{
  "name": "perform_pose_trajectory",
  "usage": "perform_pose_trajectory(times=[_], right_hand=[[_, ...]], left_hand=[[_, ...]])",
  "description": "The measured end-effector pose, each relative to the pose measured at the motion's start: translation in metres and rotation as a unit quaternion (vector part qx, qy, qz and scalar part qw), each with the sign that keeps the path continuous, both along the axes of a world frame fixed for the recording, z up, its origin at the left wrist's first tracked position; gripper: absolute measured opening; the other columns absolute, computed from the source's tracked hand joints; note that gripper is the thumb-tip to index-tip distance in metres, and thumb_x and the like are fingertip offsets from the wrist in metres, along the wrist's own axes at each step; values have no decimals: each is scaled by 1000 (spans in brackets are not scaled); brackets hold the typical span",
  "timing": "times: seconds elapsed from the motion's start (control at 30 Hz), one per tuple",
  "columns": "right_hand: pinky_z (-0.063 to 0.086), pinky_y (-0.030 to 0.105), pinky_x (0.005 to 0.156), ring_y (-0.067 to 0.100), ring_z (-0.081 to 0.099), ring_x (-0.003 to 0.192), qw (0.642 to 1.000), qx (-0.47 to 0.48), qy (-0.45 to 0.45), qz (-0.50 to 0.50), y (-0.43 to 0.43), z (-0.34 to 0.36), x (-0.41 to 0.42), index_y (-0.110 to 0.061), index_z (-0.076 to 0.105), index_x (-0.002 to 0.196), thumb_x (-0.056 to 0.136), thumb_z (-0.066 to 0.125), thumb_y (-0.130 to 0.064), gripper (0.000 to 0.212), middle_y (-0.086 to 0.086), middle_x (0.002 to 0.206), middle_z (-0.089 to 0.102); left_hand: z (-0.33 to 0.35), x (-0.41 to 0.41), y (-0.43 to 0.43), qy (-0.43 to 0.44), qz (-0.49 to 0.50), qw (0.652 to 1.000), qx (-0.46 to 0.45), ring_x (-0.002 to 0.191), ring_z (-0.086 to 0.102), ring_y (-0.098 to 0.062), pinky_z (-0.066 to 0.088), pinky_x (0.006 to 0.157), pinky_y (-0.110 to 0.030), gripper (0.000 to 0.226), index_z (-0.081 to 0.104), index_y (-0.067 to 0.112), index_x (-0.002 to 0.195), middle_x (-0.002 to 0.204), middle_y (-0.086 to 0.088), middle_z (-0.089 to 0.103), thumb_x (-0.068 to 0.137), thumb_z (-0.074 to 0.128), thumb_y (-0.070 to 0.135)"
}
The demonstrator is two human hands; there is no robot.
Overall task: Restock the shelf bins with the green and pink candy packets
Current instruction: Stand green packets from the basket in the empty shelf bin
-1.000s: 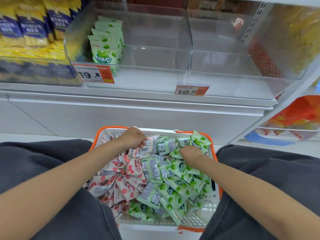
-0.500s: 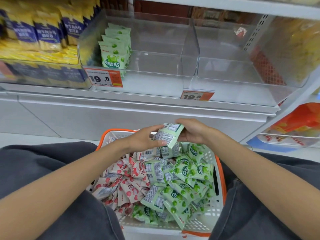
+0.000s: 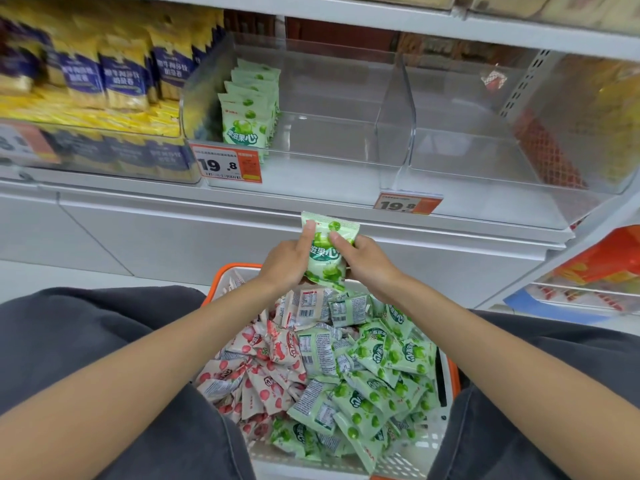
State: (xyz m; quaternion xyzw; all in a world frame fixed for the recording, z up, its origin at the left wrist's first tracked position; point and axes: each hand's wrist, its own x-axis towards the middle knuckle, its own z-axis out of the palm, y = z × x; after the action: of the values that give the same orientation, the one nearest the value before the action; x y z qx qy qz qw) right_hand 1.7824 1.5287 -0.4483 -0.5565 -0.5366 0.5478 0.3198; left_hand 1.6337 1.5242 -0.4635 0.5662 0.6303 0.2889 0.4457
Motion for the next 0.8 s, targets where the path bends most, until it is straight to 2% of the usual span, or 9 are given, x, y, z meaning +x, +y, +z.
perform_pose_trajectory(times=[0.1, 0.23, 0.33, 0.4, 0.47, 0.57, 0.63, 0.73, 0.8], right_hand=[[47, 27, 65, 3, 51, 48, 999, -8, 34, 27, 1, 3, -4, -21, 56, 74, 99, 52, -34, 28, -14, 47, 51], [52, 20, 62, 6, 66, 62, 995, -19, 71, 60, 7, 9, -7, -14, 65, 88, 90, 67, -16, 4, -8, 68, 69], [51, 16, 57, 3, 66, 60, 996, -4, 69, 56, 13, 22, -12, -13, 66, 85, 89, 68, -11, 4, -8, 66, 71], [55, 21, 64, 9, 70, 70, 996, -3, 71, 57, 21, 34, -16, -10, 68, 91, 88, 69, -11, 4, 0, 80, 74], [57, 25, 71, 14, 72, 80, 995, 0, 69, 67, 37, 52, -20, -6, 67, 101, 88, 69, -11, 14, 7, 94, 74], [59, 30, 78, 20, 72, 88, 994, 45, 74, 59, 67, 86, -32, 0, 66, 110, 86, 70, -8, 25, 11, 101, 73], [59, 32, 80, 20, 72, 87, 993, 82, 84, 21, 94, 108, -45, 0, 67, 105, 85, 71, -9, 22, 11, 100, 73], [56, 41, 91, 28, 70, 99, 992, 108, 50, -34, 141, 118, -71, -2, 71, 100, 81, 78, -16, 25, 13, 103, 73], [56, 36, 87, 26, 69, 97, 995, 92, -16, -36, 168, 110, -91, -4, 70, 102, 76, 82, -22, 33, 11, 105, 72]], left_hand=[[-3, -4, 4, 12, 50, 995, 84, 56, 46, -20, 34, 57, -32, 61, 47, 11, 60, 57, -5, 49, 101, 31, 53], [10, -5, 7, 3, 119, 986, 120, 54, 39, -15, 27, 54, -33, 55, 40, 17, 56, 54, 2, 41, 101, 38, 48], [22, -9, 12, -19, 154, 979, 133, 54, 37, -16, 27, 54, -33, 58, 35, 14, 57, 55, 0, 40, 102, 33, 50], [35, -16, 19, -33, 159, 975, 153, 54, 37, -18, 27, 56, -33, 58, 34, 15, 57, 55, -1, 39, 103, 31, 50], [53, -28, 29, 12, 140, 967, 214, 52, 35, -19, 25, 55, -34, 58, 31, 18, 54, 51, 1, 35, 104, 32, 47], [83, -48, 52, 63, 136, 946, 287, 57, 45, -24, 33, 56, -39, 59, 44, 14, 59, 56, -3, 47, 105, 28, 47], [99, -66, 70, 84, 177, 926, 323, 72, 57, -24, 43, 64, -41, 58, 60, 10, 78, 73, -7, 61, 105, 24, 47], [107, -94, 86, 123, 244, 903, 332, 76, 57, -20, 38, 63, -33, 54, 64, 14, 83, 77, -2, 61, 106, 23, 41], [102, -109, 92, 136, 272, 900, 311, 76, 57, -20, 37, 65, -32, 55, 65, 14, 78, 77, -2, 62, 106, 24, 37]])
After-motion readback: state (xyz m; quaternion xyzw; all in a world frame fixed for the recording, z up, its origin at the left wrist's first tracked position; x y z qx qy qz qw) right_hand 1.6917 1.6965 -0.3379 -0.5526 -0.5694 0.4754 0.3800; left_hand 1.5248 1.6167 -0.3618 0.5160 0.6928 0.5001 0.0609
